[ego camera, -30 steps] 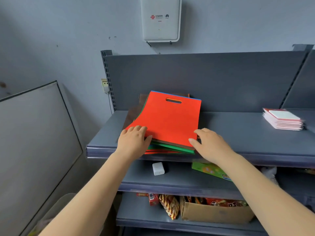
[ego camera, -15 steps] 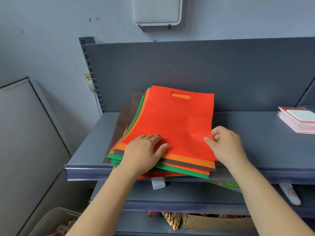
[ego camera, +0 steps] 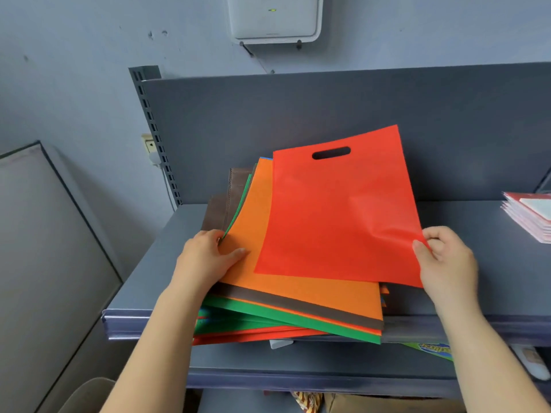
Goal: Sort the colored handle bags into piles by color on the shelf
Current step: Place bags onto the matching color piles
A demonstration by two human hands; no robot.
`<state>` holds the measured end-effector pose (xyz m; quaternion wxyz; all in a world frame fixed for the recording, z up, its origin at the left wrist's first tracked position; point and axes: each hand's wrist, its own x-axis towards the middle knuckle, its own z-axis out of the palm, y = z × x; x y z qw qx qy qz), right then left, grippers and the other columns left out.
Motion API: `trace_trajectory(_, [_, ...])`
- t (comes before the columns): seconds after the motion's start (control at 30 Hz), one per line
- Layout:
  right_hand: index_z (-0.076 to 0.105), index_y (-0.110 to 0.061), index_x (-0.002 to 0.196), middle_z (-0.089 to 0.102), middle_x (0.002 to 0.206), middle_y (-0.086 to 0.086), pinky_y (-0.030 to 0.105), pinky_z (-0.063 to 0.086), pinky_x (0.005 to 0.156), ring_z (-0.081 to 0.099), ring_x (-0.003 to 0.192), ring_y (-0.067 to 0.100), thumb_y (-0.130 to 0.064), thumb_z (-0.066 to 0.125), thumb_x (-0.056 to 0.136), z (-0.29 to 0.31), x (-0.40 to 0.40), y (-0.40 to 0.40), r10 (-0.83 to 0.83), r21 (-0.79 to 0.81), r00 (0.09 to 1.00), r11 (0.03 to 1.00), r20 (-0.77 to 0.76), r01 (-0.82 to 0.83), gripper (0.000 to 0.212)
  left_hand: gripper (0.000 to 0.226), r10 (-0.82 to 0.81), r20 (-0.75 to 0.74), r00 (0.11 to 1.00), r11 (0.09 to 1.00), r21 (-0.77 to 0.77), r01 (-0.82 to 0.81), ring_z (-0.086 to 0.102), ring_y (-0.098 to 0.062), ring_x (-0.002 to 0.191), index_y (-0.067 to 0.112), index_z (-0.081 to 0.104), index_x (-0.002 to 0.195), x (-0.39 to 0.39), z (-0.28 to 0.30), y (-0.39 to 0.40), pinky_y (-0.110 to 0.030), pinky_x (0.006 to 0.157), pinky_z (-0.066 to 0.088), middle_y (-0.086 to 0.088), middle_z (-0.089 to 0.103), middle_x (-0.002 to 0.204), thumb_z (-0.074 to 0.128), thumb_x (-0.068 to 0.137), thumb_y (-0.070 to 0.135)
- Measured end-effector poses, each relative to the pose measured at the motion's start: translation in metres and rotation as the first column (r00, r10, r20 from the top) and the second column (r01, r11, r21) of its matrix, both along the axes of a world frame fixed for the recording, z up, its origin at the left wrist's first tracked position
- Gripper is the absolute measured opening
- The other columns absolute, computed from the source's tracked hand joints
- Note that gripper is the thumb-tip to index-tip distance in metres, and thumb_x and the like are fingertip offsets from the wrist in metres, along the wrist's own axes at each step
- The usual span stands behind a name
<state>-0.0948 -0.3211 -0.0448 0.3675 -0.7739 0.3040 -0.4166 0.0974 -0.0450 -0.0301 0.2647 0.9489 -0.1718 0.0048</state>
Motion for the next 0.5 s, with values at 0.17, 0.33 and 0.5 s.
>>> trace_trajectory(0.17, [0.056,-0.025,0.089,0.066,0.070,-0.011,0.034,0.046,0.063,0.062,0.072,0.032,-0.007,0.053,0.093,-0.004,0.003,0.003,0.028,0.046,0.997,0.998,0.069,-0.031,0.019,0.047,0.123,-0.010,0.992,0.991,-0.047,-0.123,0.056,-0.027,0.106,0.013,0.064,0.114,0.012,0.007,0.008,-0.032,0.078,0.041,-0.008,0.063,0.114,0.074,0.077,0.040])
trace_trajectory(0.33, [0.059,-0.044,0.085,0.070,0.076,-0.015,0.037,0.051,0.069,0.064,0.075,0.026,-0.010,0.052,0.094,0.000,-0.001,0.011,0.056,0.140,0.987,0.987,0.151,-0.078,0.036,0.018,0.111,0.194,0.975,0.993,-0.054,-0.102,0.057,-0.026,0.096,0.017,0.069,0.099,0.000,0.014,0.012,-0.032,0.073,0.041,-0.003,0.066,0.101,0.071,0.082,0.022])
trace_trajectory(0.5, [0.062,-0.046,0.089,0.071,0.087,-0.020,0.023,0.053,0.068,0.068,0.079,0.011,-0.012,0.050,0.096,0.004,-0.014,0.018,0.115,0.201,0.970,0.967,0.212,-0.158,0.037,0.018,0.094,0.248,0.964,0.976,-0.215,-0.039,0.052,-0.019,0.071,0.025,0.061,0.079,-0.022,0.022,0.021,-0.028,0.063,0.036,0.008,0.056,0.072,0.067,0.082,0.009])
